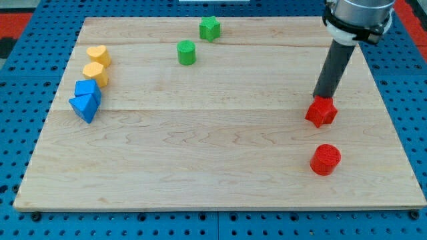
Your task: Push the green circle towards the top of the red star
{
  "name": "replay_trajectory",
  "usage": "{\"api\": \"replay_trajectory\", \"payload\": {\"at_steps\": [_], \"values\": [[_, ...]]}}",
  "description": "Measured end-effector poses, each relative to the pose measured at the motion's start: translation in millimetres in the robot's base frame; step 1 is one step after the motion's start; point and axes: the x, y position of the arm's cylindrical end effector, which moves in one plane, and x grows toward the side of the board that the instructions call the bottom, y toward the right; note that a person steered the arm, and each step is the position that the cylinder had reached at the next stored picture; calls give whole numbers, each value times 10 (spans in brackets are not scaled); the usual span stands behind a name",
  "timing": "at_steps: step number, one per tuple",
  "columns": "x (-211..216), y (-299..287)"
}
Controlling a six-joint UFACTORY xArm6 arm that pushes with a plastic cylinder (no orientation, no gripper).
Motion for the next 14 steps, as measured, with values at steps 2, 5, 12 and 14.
{"api": "replay_trajectory", "payload": {"at_steps": [2,5,12,14], "values": [[-99,14],[-286,-768],[-1129,-2759],[-1478,-2570]]}}
